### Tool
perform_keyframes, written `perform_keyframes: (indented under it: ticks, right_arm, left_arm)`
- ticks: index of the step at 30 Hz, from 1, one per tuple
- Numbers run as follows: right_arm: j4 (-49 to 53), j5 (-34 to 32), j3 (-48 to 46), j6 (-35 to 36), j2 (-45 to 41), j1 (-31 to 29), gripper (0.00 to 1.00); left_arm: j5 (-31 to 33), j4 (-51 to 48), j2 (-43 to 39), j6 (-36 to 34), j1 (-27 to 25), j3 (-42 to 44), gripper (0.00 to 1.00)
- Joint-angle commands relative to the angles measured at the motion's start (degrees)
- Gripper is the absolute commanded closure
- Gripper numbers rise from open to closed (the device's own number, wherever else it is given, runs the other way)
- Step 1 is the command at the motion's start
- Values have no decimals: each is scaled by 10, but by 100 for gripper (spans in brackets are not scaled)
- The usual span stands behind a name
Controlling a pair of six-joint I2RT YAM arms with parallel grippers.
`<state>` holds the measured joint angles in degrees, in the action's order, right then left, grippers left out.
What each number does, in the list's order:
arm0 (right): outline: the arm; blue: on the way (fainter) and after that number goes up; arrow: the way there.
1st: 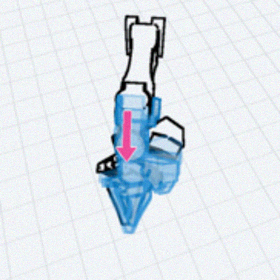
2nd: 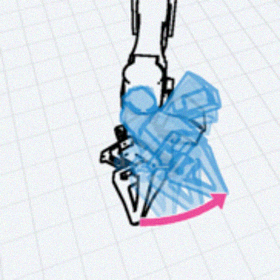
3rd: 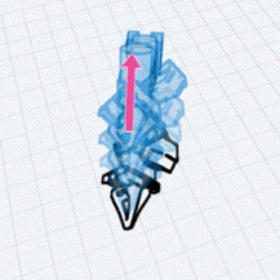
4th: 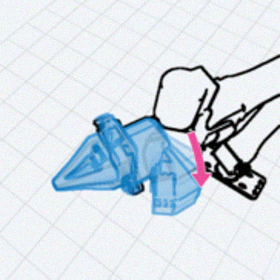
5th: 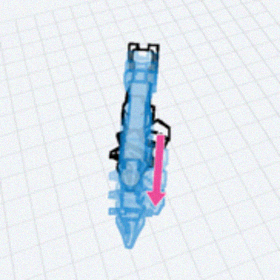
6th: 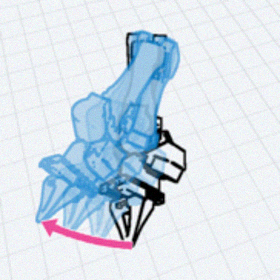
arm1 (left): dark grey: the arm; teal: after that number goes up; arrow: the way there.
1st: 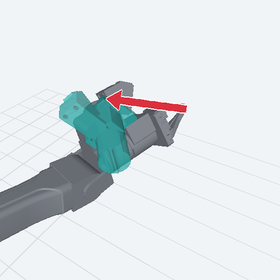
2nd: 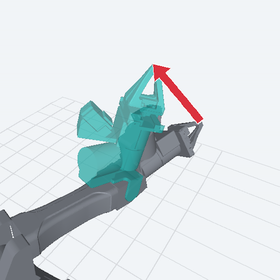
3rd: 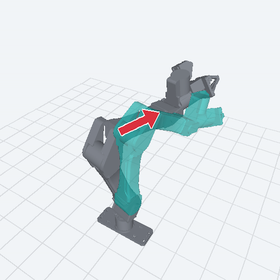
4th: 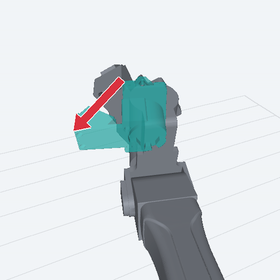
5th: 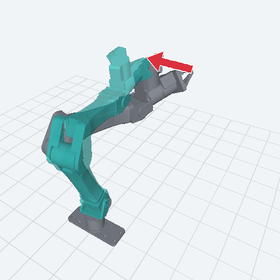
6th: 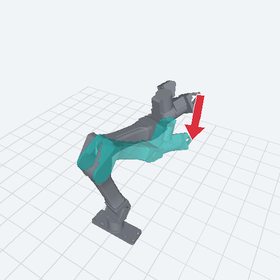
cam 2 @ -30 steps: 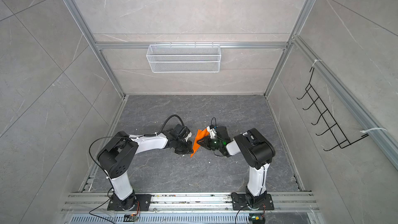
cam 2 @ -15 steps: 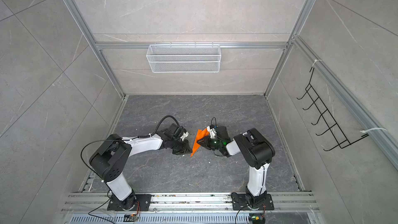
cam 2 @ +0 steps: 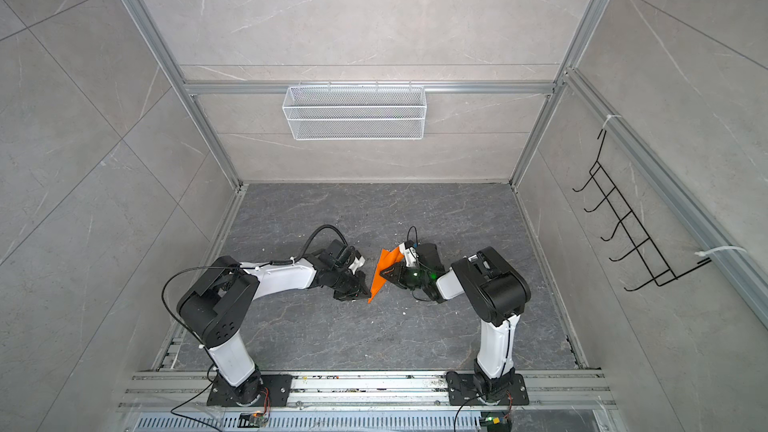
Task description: Fold a paper plane with a square sheet of paper (pick it up from the middle)
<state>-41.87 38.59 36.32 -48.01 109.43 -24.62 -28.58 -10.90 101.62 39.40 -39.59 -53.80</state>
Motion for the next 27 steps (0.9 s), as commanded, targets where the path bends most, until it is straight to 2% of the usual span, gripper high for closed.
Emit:
perform_keyframes:
  ticks: [1,20,24,27]
  right_arm:
    - [42,-41,-10,-1,25,5,72]
    - [38,-45,-14,-4,29,6,72]
    - [31,-45,-18,-8,28,5,72]
    - [29,-45,-19,-9,25,7,72]
  left_arm:
    - [-3,-14,12,-8,-3,-9,91]
    - [60,-100,33,-35,-33,-52,92]
    - [85,-109,5,-48,-33,-63,88]
    - [100,-85,-32,-54,-31,-63,82]
